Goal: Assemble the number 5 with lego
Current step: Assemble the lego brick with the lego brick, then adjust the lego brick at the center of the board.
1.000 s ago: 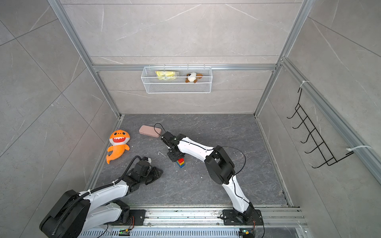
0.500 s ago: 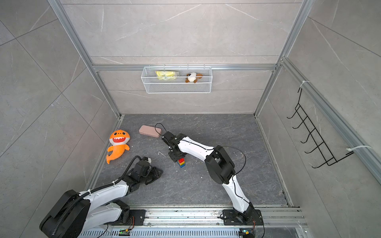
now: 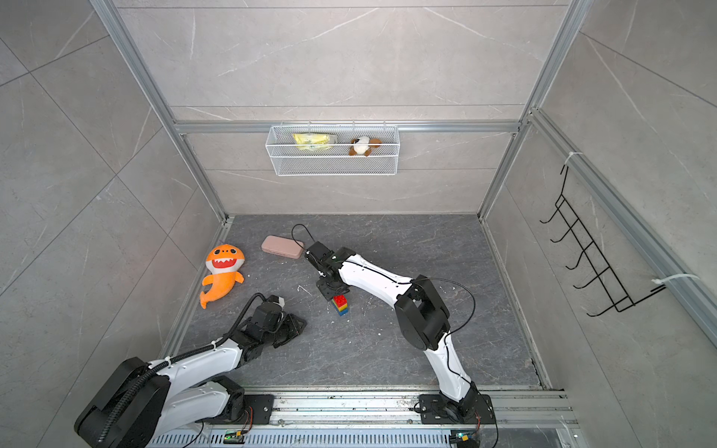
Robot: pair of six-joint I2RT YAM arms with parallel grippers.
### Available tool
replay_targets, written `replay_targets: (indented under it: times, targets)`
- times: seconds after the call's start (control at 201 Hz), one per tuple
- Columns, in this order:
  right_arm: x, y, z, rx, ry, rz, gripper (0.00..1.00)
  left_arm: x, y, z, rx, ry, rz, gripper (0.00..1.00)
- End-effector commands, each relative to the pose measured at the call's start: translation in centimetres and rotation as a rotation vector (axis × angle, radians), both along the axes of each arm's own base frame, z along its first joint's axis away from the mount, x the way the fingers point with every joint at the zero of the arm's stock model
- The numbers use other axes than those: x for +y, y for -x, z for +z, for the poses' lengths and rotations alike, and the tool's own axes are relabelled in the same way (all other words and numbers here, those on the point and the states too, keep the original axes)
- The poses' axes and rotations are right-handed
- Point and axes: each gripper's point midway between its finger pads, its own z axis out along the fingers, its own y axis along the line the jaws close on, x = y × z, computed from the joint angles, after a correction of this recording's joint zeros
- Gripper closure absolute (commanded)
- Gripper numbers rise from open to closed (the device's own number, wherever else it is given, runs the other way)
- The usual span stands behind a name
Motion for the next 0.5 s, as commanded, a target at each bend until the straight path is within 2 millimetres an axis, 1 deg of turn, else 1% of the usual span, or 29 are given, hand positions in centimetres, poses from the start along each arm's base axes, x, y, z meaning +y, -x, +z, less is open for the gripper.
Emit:
replay_targets:
  times: [0.0, 0.154, 0.304, 0.403, 0.408, 0.498]
  targets:
    - [-1.3, 0.3, 2.4, -0.037, -0.018, -0.033, 0.42, 0.0, 0.8, -0.6, 0.047, -0.003, -0.011, 0.63]
    - [-2.9, 0.6, 4.0, -0.069, -0.075, -0.078, 0.43, -0.8, 0.6, -0.2, 0.043, 0.015, -0.043, 0.57]
    - [-5.3, 1.0, 4.7, -0.090, -0.124, -0.140, 0.46, -1.8, 0.5, 0.4, 0.033, 0.019, -0.076, 0.56]
    - [-7.1, 1.3, 4.1, -0.086, -0.149, -0.183, 0.48, -2.7, 0.4, 0.8, 0.023, 0.012, -0.097, 0.56]
    - [-7.3, 1.3, 3.8, -0.082, -0.146, -0.186, 0.49, -2.7, 0.4, 0.8, 0.023, 0.012, -0.098, 0.56]
    - [-8.4, 1.5, 2.8, -0.058, -0.181, -0.217, 0.52, -3.6, 0.4, 1.2, 0.013, 0.003, -0.117, 0.56]
